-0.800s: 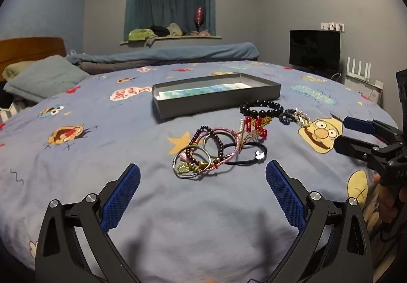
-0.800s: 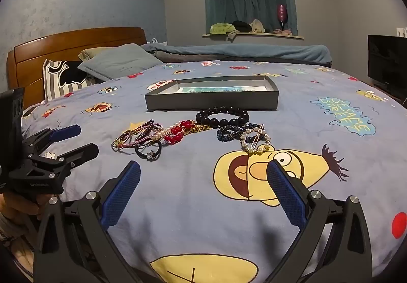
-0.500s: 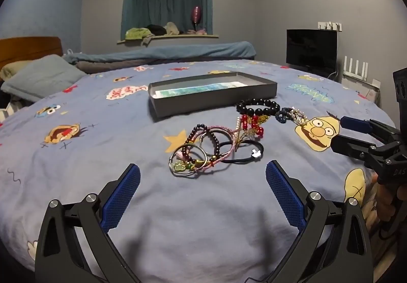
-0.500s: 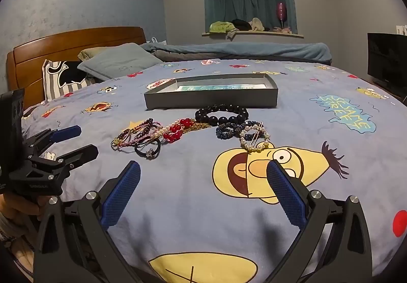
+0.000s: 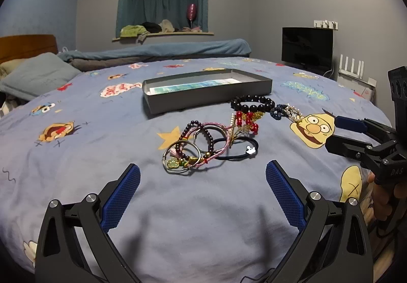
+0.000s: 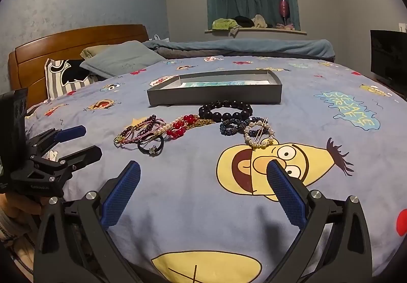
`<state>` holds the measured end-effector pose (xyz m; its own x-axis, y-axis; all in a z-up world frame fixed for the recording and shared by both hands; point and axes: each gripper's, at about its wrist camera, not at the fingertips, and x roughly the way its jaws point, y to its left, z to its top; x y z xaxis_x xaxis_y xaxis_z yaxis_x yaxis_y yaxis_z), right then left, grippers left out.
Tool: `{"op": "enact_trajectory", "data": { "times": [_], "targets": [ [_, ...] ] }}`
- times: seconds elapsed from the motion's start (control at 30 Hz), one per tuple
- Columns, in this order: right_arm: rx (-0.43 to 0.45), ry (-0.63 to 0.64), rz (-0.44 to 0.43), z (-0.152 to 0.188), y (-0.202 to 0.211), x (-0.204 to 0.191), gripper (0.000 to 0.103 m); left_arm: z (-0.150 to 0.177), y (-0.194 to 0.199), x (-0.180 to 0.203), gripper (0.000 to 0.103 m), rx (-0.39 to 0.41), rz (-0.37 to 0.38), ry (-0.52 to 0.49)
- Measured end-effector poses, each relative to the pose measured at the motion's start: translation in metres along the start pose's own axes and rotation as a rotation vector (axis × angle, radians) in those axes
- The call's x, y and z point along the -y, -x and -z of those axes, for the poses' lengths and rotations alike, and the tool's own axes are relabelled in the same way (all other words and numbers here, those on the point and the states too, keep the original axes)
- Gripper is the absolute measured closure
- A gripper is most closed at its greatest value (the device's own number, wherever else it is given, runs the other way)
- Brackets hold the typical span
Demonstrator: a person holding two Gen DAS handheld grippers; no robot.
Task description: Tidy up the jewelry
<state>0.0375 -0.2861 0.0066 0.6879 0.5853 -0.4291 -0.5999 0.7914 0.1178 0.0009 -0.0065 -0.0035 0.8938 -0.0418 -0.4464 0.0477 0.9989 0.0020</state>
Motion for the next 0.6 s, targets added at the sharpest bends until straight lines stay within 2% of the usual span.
{"op": "enact_trajectory", "data": {
  "times": [0.6],
  "targets": [
    [-0.004,0.001,-0.003,-0.0012,0.0010,0.0006,0.005,0.0022,-0.0014,-0.0007,0.005,-0.003,0.003,0.000]
  ]
}}
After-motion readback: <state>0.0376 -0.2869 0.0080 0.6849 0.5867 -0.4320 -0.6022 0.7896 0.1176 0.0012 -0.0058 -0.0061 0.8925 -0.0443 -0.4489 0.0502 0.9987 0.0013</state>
